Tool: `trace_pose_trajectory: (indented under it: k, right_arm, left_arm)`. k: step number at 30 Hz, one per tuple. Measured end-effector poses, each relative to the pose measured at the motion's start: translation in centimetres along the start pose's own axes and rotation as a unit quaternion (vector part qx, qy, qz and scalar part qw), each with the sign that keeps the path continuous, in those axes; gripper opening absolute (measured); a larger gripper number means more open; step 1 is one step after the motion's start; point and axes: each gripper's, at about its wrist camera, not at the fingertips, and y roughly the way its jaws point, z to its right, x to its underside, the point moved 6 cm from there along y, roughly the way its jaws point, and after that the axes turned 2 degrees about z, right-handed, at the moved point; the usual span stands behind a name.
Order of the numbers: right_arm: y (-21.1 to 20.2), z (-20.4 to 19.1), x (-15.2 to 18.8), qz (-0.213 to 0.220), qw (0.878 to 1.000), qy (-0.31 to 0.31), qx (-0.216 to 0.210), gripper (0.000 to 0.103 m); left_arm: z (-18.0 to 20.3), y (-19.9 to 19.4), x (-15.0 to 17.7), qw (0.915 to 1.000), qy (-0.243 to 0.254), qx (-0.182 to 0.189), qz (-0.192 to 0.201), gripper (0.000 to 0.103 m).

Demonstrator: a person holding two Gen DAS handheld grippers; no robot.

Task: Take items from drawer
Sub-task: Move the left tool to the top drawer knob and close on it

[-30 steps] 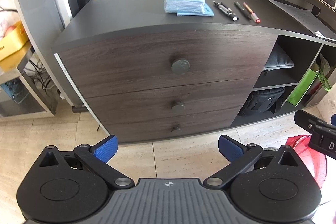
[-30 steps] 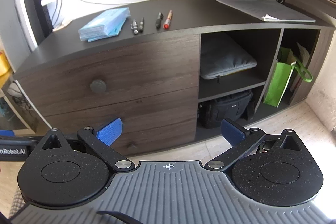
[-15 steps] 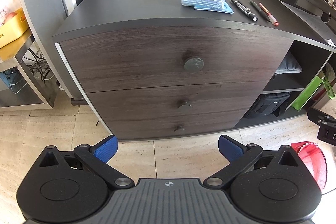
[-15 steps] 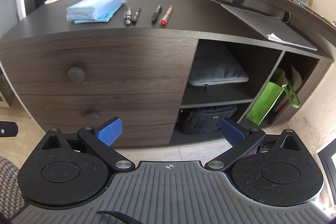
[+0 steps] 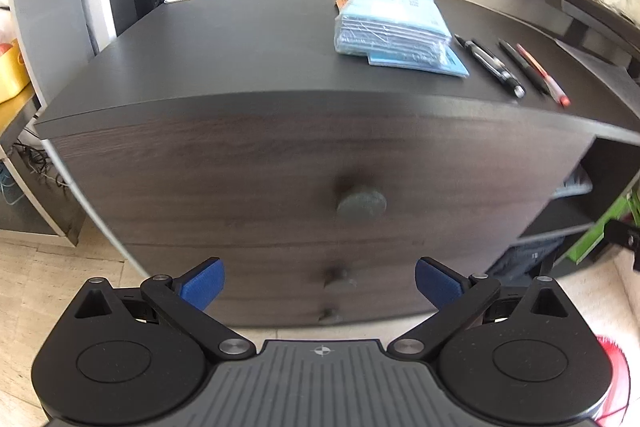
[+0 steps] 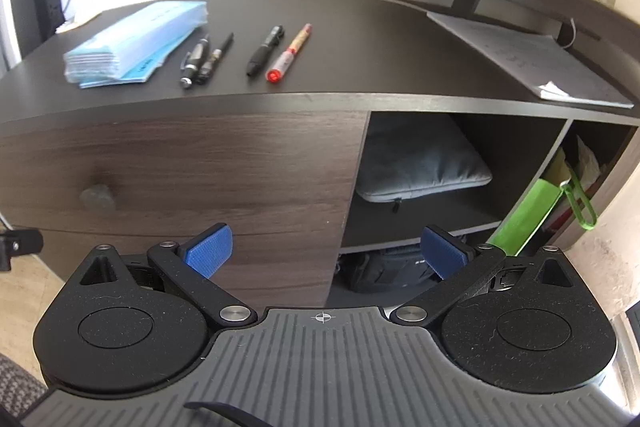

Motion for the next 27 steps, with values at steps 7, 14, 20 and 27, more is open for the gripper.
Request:
trace_pose_trajectory:
  k: [7,14,20,27]
  right_arm:
    - [5.3,0.5,-1.2,-0.025,0.999,0.008,-0.020,0.103]
    - [9.6,0.8,-1.9,-0.049,0.998,-0.001,-0.029,0.103]
    - [11.8,1.3,-2.2,-0.059,0.997,0.003,-0.048,0.103]
    - [13.2,2.4,-3.3,-0.043,0.996,0.008,-0.081,0.103]
  left_arm:
    - [0.7,5.9,-2.5,0.9987,-0.033,0.012,-0.037,0.094]
    - [1.3,9.7,-3.6,0.9970,-0.041,0.024,-0.061,0.083]
    - [1.4,11.0,-3.9,0.9958,-0.047,0.015,-0.077,0.073]
    - [2.0,11.6,-3.9,0.9927,-0.053,0.052,-0.095,0.043]
